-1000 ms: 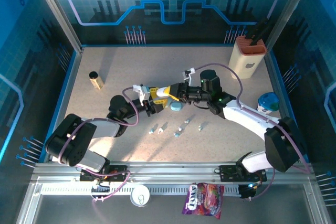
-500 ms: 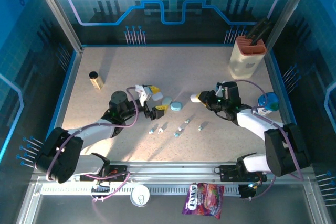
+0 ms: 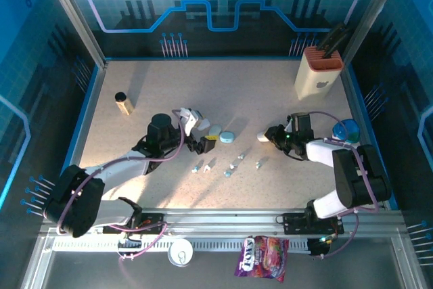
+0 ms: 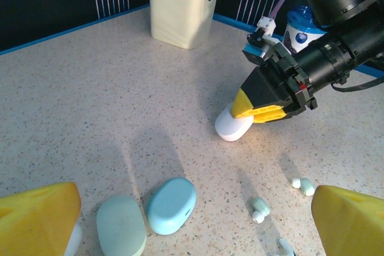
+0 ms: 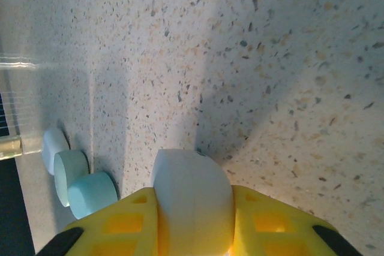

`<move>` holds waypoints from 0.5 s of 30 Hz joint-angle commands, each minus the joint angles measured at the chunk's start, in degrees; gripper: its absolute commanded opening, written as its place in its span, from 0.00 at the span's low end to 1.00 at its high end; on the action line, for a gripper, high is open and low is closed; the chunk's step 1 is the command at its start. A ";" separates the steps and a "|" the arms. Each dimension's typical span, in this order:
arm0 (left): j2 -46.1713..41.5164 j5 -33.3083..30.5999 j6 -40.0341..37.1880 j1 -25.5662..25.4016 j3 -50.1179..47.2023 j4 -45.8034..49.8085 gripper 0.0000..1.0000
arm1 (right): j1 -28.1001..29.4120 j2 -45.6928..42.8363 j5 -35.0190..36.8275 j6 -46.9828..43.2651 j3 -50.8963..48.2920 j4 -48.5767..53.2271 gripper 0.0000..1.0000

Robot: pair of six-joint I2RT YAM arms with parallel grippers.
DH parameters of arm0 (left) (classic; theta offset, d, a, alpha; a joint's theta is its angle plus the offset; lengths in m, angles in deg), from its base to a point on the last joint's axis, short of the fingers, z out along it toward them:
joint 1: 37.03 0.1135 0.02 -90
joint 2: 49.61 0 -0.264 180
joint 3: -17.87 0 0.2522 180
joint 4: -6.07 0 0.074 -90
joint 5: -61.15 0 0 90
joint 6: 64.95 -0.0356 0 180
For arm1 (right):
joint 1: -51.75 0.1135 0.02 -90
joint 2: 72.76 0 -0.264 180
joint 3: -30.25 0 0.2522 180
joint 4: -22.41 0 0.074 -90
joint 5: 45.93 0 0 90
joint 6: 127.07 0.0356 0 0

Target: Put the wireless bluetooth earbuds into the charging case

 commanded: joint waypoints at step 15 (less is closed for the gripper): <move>0.70 -15.75 15.89 3.76 7.09 13.76 0.99 | 8.53 -12.68 13.08 -34.51 13.76 30.26 0.78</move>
